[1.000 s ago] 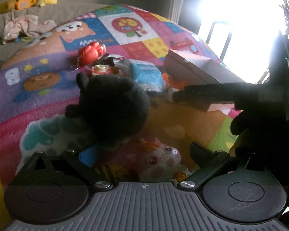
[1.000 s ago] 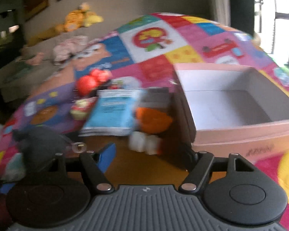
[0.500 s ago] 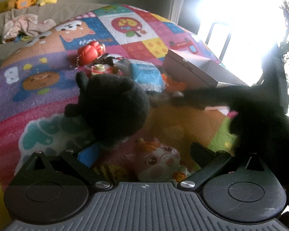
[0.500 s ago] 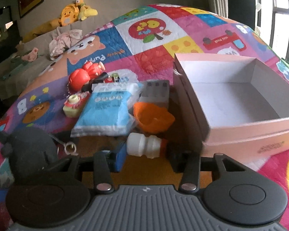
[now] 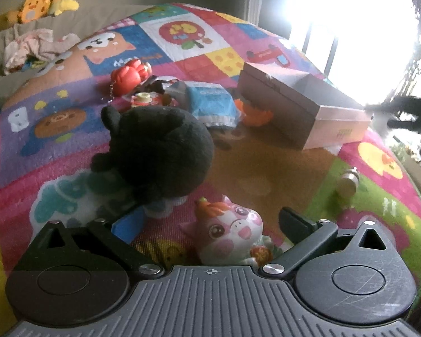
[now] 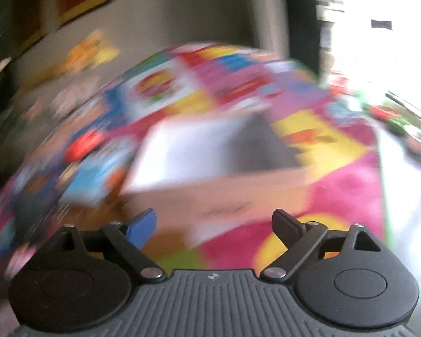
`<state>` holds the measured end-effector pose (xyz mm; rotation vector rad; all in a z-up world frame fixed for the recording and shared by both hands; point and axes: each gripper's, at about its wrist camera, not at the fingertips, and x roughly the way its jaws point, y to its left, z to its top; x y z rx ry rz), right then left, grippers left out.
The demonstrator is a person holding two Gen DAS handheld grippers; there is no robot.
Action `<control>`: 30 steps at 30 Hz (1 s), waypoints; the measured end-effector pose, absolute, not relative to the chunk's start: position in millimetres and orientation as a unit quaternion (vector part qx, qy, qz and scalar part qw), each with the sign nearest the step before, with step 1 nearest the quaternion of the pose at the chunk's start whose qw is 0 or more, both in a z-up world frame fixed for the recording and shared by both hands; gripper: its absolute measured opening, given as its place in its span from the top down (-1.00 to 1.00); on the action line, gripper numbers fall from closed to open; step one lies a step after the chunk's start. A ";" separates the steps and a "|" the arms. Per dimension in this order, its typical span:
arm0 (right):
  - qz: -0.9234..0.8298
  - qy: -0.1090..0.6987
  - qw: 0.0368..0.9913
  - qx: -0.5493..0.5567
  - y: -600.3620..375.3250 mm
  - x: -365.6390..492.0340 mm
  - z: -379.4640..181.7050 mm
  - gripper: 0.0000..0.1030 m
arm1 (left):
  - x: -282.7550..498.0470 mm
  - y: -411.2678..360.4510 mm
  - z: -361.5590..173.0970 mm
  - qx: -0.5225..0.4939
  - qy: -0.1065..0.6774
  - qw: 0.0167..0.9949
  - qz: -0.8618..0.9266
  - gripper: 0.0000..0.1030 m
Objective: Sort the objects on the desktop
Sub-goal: 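Lift the white bottle with the right gripper while the left gripper carries the figurine toward the box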
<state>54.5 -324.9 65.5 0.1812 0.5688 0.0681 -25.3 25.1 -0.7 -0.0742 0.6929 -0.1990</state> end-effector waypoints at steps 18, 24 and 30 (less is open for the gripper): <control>0.203 0.319 0.918 0.121 -299.3 87.9 54.0 -0.93 | -27.9 23.6 -0.2 -0.034 0.339 0.935 -0.097 -1.00; 0.201 0.306 0.930 0.033 -265.0 14.7 48.4 -0.93 | -29.6 25.3 1.2 -0.041 0.338 0.935 -0.101 -1.00; 0.145 0.279 0.949 0.006 -257.0 -25.1 29.6 -0.93 | -40.5 17.0 3.9 -0.050 0.344 0.924 -0.159 -1.00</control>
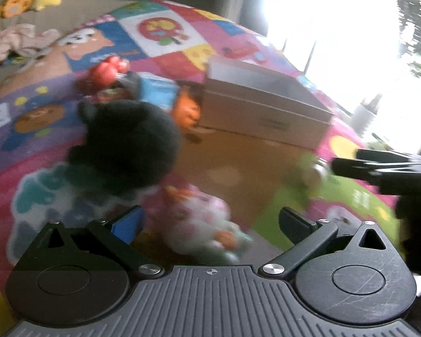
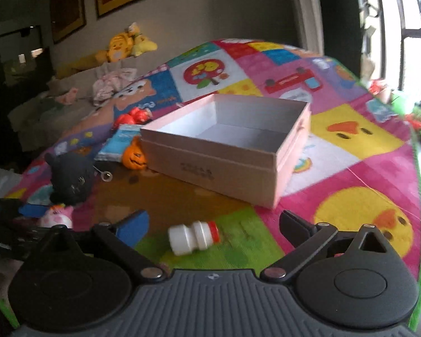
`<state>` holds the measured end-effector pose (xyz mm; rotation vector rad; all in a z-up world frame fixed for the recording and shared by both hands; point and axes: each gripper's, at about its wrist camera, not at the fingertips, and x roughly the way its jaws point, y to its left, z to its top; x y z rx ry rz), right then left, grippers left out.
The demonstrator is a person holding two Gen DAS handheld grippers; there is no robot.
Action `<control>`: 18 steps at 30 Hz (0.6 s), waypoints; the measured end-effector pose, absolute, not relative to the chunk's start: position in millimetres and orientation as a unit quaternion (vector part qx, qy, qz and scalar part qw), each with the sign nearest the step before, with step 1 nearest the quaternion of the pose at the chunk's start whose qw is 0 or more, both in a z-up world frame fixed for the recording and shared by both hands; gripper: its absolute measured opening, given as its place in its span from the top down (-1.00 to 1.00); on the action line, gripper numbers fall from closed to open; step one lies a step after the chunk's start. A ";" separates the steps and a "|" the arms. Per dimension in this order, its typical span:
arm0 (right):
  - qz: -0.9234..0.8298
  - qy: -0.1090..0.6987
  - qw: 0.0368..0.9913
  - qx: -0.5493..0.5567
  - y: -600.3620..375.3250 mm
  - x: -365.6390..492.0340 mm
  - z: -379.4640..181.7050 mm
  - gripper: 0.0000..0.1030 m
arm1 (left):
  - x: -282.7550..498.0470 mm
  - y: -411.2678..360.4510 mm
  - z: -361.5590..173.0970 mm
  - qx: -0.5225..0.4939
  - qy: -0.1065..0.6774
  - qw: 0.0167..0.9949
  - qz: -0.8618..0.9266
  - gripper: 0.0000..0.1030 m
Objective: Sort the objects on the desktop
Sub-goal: 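Lift the white bottle with the right gripper while the left gripper carries the figurine toward the box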
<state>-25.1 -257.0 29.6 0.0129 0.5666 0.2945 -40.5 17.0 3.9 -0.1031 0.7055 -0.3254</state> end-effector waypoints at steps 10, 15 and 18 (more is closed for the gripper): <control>0.160 0.302 0.939 -0.040 -239.3 -10.5 22.7 -0.90 | -44.8 5.2 9.1 -0.033 0.352 0.906 -0.233 -1.00; 0.174 0.308 0.933 -0.068 -227.2 -6.3 19.4 -0.61 | -56.3 -1.3 12.9 0.032 0.349 0.903 -0.249 -1.00; 0.179 0.309 0.932 -0.068 -224.4 -5.1 18.8 -0.42 | -57.8 6.0 17.0 0.038 0.334 0.915 -0.224 -1.00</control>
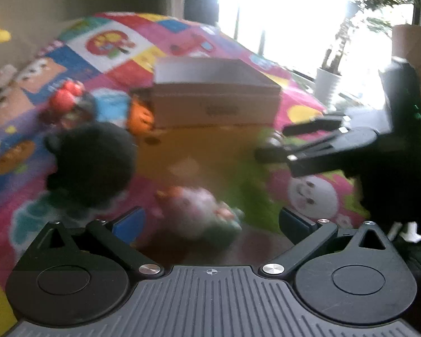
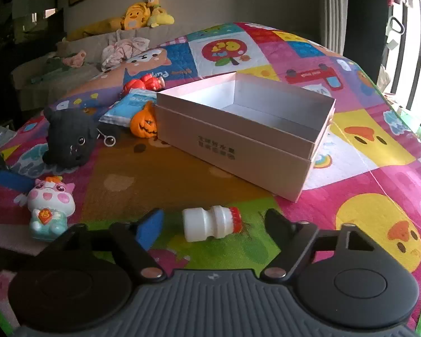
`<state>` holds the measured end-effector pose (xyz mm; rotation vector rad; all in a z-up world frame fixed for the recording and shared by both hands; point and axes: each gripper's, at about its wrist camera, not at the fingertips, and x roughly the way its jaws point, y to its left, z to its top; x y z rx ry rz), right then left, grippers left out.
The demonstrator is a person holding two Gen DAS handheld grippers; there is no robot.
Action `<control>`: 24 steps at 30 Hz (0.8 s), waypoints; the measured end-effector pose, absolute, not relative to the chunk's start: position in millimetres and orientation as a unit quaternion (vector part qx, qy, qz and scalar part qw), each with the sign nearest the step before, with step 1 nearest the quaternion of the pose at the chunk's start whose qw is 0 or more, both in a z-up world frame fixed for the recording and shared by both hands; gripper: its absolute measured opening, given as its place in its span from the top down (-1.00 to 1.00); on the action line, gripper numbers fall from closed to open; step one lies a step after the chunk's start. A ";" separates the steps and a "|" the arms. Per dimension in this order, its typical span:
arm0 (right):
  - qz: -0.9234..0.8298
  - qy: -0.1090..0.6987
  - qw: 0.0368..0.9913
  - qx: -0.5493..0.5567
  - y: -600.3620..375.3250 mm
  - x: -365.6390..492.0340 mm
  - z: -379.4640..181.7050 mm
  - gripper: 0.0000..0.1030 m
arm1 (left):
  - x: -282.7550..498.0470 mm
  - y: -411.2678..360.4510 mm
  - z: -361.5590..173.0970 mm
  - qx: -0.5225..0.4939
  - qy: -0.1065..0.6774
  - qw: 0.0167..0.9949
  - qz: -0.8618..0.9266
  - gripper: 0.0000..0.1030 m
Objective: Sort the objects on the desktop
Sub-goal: 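Lift the white bottle with the right gripper while the left gripper carries the figurine toward the box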
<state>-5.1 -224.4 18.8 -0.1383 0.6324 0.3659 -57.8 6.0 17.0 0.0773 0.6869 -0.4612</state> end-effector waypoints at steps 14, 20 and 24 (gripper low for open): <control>0.110 0.270 0.956 -0.026 -257.1 40.8 45.6 -0.42 | -50.0 -8.3 11.4 0.048 0.333 0.915 -0.224 -1.00; 0.137 0.274 0.952 -0.010 -267.9 38.3 47.4 -0.67 | -49.2 -3.2 6.1 0.049 0.344 0.913 -0.215 -1.00; 0.210 0.283 0.935 -0.047 -251.2 10.3 38.2 -0.71 | -47.5 -4.5 2.7 0.056 0.345 0.912 -0.216 -1.00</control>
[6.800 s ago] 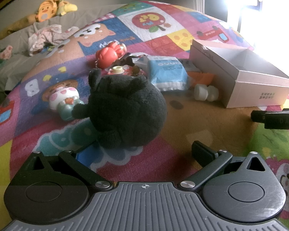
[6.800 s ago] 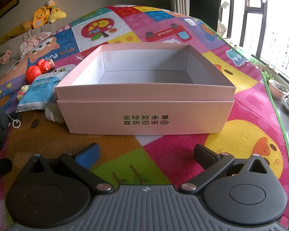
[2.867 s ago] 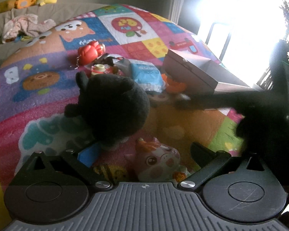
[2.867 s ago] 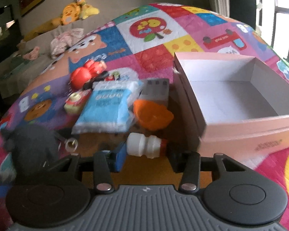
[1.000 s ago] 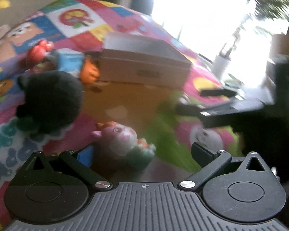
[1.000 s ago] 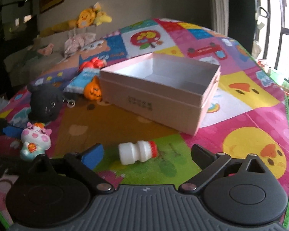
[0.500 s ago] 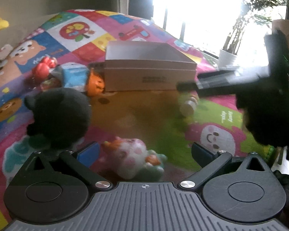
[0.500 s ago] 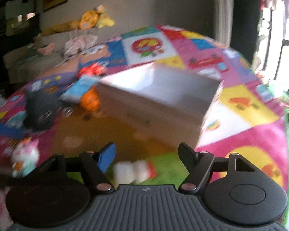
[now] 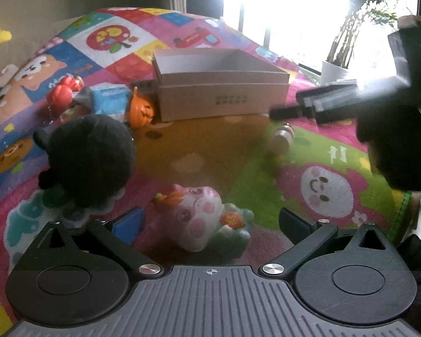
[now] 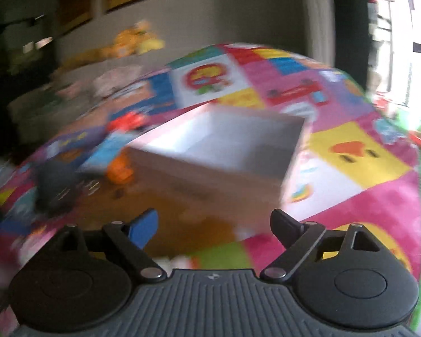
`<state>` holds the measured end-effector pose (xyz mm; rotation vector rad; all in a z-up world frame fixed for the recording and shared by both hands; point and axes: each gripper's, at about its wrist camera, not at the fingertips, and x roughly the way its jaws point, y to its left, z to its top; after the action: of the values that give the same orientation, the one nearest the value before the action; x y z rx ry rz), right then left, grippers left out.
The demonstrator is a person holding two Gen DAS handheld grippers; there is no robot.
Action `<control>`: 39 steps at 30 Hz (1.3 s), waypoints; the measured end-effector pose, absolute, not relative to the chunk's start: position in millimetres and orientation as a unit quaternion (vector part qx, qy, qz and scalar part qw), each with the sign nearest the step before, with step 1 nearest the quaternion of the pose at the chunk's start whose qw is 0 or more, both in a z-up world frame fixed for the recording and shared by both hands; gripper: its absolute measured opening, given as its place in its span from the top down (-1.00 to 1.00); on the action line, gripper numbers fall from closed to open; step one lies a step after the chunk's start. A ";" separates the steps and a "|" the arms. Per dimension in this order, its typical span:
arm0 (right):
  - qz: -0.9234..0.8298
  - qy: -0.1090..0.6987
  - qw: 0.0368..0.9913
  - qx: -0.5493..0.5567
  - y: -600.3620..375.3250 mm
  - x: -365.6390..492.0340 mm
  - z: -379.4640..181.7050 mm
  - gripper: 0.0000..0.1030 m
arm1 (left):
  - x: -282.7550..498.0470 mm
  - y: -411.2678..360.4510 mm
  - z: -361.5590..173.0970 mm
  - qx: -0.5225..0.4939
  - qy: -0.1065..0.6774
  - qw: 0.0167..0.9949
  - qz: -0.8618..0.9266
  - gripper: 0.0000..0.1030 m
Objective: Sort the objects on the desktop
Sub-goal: 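Lift the white bottle with the right gripper while the left gripper carries the figurine toward the box, then release the figurine into the pink box with the left gripper while the right gripper drops the bottle in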
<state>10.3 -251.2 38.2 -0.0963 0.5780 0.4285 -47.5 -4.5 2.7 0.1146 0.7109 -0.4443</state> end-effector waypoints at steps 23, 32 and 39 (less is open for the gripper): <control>0.152 0.173 0.972 -0.051 -288.4 -23.3 144.4 0.17 | 44.8 -66.7 117.8 0.057 0.188 0.955 -0.224 -0.44; 0.086 0.199 0.975 -0.045 -327.9 -0.2 137.3 0.17 | 161.4 -143.8 50.9 0.018 0.362 0.898 -0.248 -0.74; 0.089 0.232 0.968 -0.023 -327.8 34.6 120.1 0.17 | 157.2 -136.7 31.1 -0.012 0.411 0.866 -0.283 -0.94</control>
<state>34.6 -327.8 120.1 -0.0460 0.4681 0.1799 157.2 -136.7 31.1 -0.0246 0.8615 -0.5928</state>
